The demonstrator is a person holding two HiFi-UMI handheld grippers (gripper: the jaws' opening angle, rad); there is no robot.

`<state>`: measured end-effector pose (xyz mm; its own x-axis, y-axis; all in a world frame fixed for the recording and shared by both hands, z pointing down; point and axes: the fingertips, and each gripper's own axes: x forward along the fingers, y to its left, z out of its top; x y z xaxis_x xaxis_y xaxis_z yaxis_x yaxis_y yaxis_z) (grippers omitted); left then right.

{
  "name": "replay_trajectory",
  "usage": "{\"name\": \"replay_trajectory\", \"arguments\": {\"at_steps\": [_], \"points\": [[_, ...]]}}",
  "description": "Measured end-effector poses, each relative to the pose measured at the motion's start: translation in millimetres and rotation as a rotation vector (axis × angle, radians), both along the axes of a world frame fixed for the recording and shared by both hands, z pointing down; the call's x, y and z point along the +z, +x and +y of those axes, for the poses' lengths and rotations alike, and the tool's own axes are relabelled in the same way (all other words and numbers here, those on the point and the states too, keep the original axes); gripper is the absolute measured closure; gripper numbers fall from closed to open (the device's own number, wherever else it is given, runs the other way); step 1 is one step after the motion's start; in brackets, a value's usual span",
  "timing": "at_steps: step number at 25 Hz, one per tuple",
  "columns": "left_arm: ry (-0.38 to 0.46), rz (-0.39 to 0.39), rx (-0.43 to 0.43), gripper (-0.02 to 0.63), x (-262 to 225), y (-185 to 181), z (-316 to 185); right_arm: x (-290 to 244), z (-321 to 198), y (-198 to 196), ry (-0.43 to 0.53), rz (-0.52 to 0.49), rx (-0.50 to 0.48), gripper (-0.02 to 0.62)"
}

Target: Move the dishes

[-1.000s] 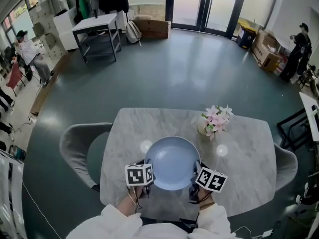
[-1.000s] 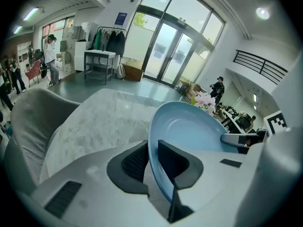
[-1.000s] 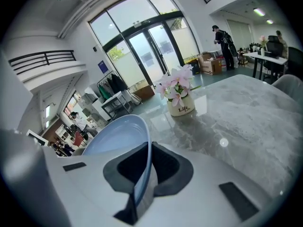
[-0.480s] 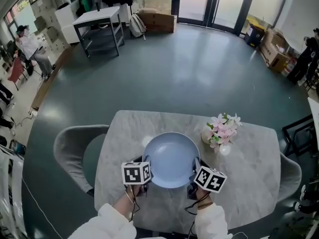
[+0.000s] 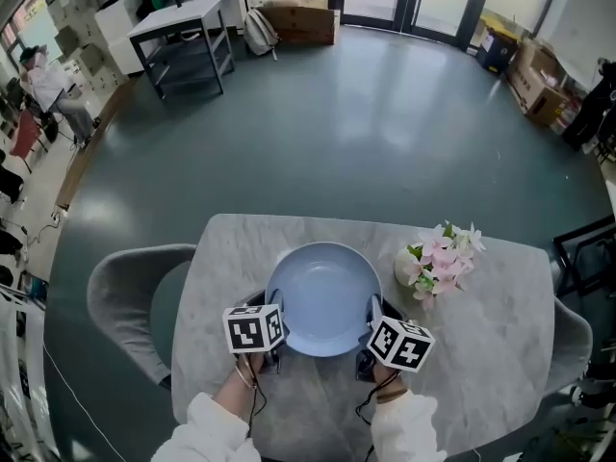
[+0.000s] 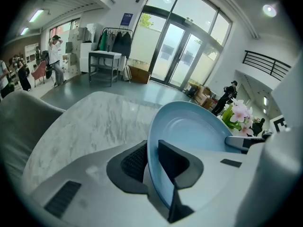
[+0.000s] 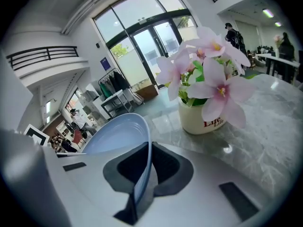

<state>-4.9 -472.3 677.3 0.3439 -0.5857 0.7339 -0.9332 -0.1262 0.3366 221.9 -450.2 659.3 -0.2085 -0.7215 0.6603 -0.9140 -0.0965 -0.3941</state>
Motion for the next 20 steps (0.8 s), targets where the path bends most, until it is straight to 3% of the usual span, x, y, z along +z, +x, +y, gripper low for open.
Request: {"name": "replay_trajectory", "arguments": {"at_steps": [20], "points": [[-0.006,-0.046,0.018,0.552,32.8,18.6,-44.6,38.4,-31.6,16.7,-0.048,0.069,0.059,0.518]]}}
